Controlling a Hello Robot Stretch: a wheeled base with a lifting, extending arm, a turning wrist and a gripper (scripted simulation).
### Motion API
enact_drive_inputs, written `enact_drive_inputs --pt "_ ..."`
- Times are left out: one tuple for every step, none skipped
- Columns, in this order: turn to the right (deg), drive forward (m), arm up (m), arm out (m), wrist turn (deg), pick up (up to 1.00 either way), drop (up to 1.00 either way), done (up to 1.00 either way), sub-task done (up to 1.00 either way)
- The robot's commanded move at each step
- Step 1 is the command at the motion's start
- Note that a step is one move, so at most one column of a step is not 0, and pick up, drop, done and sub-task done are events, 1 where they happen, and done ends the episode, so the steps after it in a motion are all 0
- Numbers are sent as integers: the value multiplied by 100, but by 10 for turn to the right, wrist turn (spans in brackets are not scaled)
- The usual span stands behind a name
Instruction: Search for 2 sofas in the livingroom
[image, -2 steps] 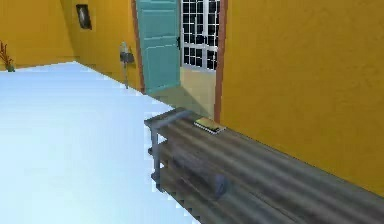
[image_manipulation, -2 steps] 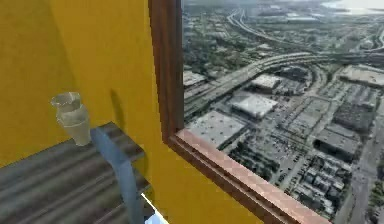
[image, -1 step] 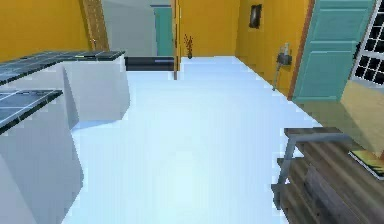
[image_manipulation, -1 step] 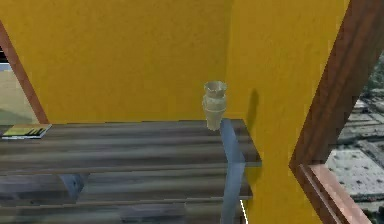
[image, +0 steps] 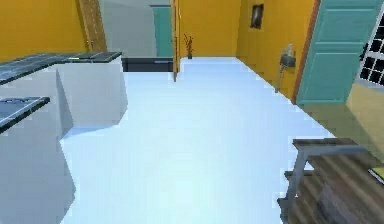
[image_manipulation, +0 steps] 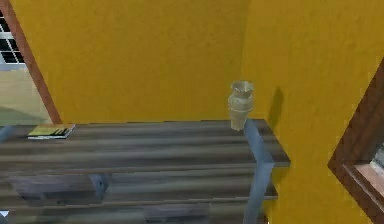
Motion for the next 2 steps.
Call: enact_drive_inputs --pt "0 100 0 0 0 0 0 0 0" --pt "30 0 0 0 0 0 0 0 0"
